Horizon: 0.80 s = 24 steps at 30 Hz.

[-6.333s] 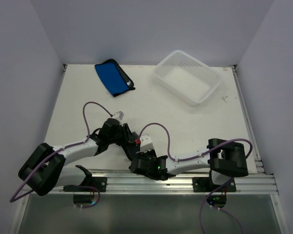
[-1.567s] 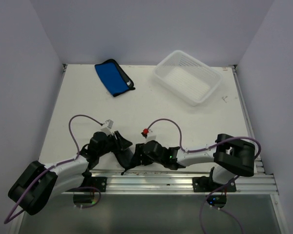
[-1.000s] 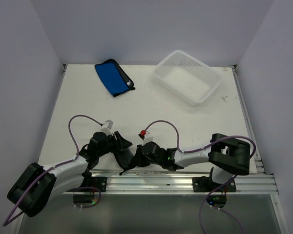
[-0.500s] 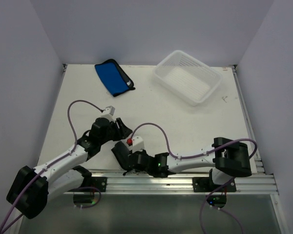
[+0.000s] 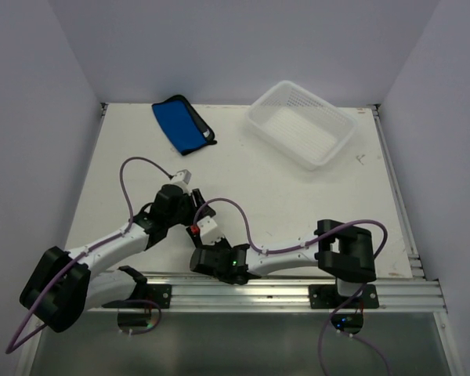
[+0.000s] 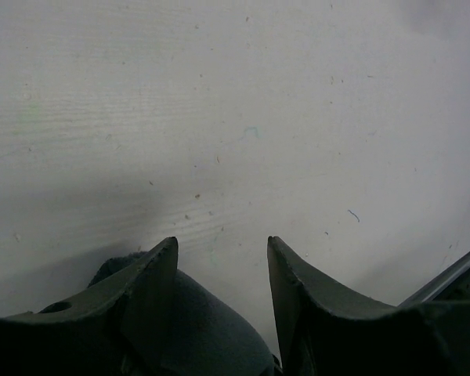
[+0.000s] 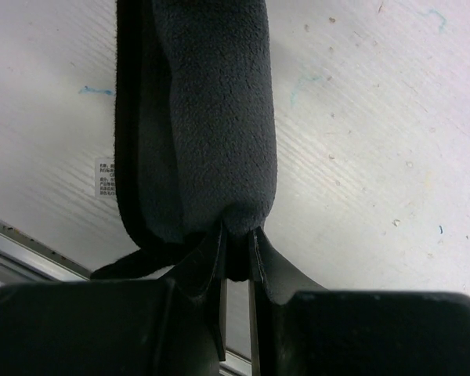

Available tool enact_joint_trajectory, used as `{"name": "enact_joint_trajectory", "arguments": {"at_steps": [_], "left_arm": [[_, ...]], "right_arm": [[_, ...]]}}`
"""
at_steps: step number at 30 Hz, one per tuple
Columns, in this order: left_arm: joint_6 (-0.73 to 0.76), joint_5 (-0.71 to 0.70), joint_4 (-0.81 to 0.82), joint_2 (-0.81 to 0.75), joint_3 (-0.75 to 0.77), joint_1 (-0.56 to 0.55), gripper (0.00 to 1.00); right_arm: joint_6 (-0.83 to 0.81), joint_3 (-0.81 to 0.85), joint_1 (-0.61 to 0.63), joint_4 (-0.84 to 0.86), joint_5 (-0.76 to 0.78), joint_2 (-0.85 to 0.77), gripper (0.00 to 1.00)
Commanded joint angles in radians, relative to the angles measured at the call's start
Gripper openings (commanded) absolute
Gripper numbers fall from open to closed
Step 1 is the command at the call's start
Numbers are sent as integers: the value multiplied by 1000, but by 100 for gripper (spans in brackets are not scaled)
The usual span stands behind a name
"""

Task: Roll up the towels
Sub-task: Roll the towel

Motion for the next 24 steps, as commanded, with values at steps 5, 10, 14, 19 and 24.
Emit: {"name": "enact_joint_trajectory", "arguments": {"at_steps": [5,10,14,19,24], "left_arm": [[38,4,23,-4,76,2,54],[46,21,10,-16,100,2,54],[14,62,36,-23,76,0,54],[-15,108,86,-13,16,0,54],[-31,122,96,-27,-19,2,54]], "right_arm": [[11,68,1,-146,77,72,0],[-15,112,7,-185,108,96,0],[-24,184,19,-283,152,144,0],[-35,340,57,-429,247,256,0],[-17,462,86,-614,321,388,0]]}}
